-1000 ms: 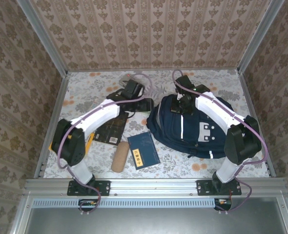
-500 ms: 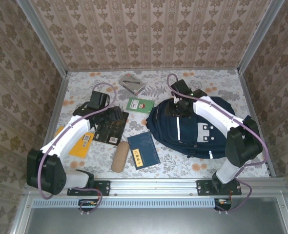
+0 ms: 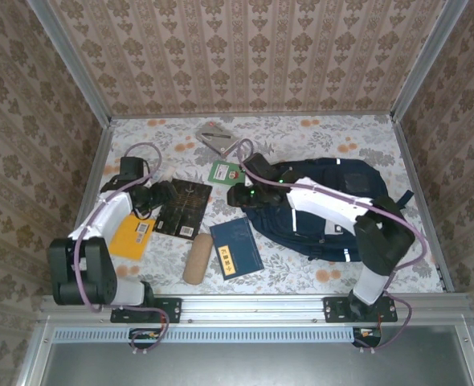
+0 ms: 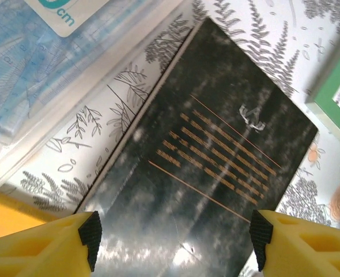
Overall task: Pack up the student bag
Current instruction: Pick up the book from the middle-left of the table.
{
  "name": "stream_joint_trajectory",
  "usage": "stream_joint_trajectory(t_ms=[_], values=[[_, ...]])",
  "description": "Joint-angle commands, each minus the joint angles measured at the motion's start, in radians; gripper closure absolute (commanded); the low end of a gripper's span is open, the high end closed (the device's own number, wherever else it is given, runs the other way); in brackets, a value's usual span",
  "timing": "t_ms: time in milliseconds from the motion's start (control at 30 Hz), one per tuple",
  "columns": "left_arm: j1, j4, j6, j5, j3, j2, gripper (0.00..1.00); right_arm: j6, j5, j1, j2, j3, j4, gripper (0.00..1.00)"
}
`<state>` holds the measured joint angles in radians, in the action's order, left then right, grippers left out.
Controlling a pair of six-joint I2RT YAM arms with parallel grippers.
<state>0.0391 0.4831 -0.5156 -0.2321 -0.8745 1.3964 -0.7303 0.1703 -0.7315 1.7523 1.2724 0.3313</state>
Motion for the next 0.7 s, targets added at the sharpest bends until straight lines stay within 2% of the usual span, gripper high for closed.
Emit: stream_joint_trajectory(t_ms=[0, 133, 400, 667], values=[[-0.031, -0.070, -0.001, -0.096, -0.006, 0.054, 0.30, -0.147, 0.043, -0.017, 0.086, 0.013, -0.155, 0.52], [-0.037, -0.073, 0.011, -0.066, -0.036, 0.128, 0.31, -0.217, 0.041, -0.045, 0.172, 0.044, -0.239, 0.52], [-0.042, -0.041, -0.014, 0.013, -0.012, 0.176, 0.34, -0.250, 0.028, -0.077, 0.326, 0.175, -0.240, 0.52], [-0.008, -0.066, -0.117, -0.051, 0.091, 0.117, 0.40, -0.254, 0.004, -0.079, 0.399, 0.216, -0.207, 0.52]])
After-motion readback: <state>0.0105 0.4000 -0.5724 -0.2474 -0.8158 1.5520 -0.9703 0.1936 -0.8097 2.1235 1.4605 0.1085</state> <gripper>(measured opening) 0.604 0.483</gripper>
